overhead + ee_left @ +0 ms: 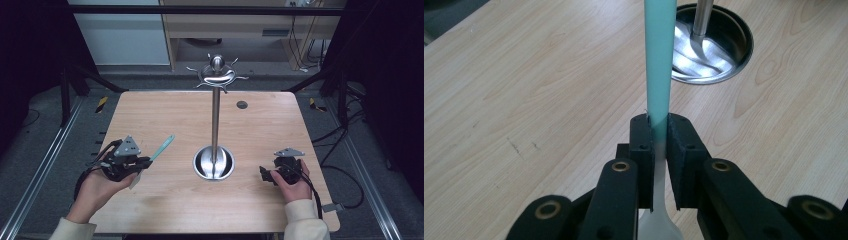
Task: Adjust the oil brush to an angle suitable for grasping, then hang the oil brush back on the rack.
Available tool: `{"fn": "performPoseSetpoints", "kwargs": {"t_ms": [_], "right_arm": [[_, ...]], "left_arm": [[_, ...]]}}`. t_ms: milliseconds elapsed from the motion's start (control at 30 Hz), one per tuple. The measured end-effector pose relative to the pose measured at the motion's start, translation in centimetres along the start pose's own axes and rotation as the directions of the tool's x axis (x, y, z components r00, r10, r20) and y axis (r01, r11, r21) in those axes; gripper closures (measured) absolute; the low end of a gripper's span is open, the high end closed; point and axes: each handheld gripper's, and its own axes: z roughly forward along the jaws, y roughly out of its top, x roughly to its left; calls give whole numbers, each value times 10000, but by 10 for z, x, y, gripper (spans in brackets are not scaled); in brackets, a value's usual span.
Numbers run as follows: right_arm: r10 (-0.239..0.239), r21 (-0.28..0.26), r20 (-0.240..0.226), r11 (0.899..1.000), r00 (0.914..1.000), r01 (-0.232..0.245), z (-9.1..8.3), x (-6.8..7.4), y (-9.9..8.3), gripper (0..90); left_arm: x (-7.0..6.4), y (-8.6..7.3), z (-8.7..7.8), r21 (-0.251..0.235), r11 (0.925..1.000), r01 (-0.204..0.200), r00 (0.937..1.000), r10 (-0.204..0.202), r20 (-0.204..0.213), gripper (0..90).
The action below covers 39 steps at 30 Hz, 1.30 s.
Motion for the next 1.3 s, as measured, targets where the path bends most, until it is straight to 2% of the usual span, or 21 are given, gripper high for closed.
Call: {"fn": "performPoseSetpoints", "kwargs": {"t_ms": [100,533,733,1000,1300], "right_arm": [[-6,-22,19,10000,10000,6,-1,0,0,85],[-13,-72,14,10000,10000,14,-1,-1,0,85],[37,-41,22,10000,10000,-37,-1,-1,0,85],[36,-46,33,10000,10000,-36,-2,-2,0,85],[75,-77,28,9999,10000,-75,-3,-2,0,85]], "left_arm": [[0,2,-4,-258,9996,105,9999,-106,-20,818],[-4,11,-19,-1067,9943,50,9997,-73,-213,818],[-4,15,-26,-1510,9884,174,9993,-220,-292,818],[-8,21,-34,-1828,9831,28,9992,-99,-381,818],[-12,30,-41,-2442,9697,56,9988,-172,-455,818]]}}
